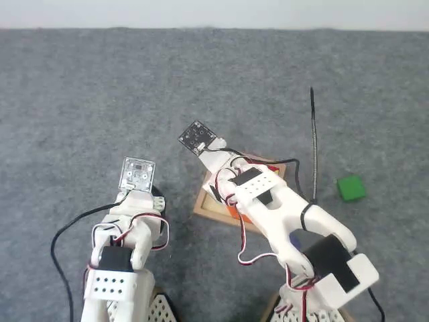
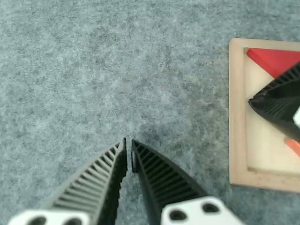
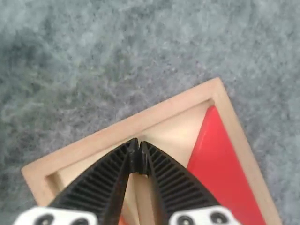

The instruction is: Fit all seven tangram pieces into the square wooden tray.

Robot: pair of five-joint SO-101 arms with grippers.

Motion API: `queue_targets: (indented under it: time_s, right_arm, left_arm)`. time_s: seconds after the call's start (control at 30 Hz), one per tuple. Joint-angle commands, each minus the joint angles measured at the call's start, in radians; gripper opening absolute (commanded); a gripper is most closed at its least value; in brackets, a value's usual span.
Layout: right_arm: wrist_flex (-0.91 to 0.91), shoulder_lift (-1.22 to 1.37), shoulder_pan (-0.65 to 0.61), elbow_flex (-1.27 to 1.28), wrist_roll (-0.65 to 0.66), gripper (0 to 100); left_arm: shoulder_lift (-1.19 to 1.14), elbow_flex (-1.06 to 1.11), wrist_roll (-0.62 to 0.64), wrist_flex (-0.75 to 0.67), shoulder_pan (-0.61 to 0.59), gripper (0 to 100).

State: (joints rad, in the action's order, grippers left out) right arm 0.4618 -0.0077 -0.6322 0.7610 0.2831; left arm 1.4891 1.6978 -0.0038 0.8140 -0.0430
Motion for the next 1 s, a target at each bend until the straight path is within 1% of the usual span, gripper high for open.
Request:
queue_targets:
  time_s: [0.0,0.17,0.5,0.87,0.97]
  right_arm:
    - [-0.033,-0.061,0.038,0.000,0.015,0.6]
    - [0.033,-0.062,0.088,-0.002,0.015,0.6]
    - [0.131,-0.071,0.088,-0.002,0.015,0.6]
    - [0.134,-0.079,0.088,-0.008,0.015,0.6]
    - [0.134,-0.151,0.087,-0.006,0.014,0.6]
  left_arm:
    - [0.012,-0.008,0.005,0.002,-0.005,1]
    - [0.012,-0.008,0.005,0.002,-0.005,1]
    - [0.012,-0.008,0.005,0.002,-0.005,1]
    - [0.012,-0.008,0.005,0.002,-0.005,1]
    - [0.012,-0.008,0.005,0.002,-0.005,1]
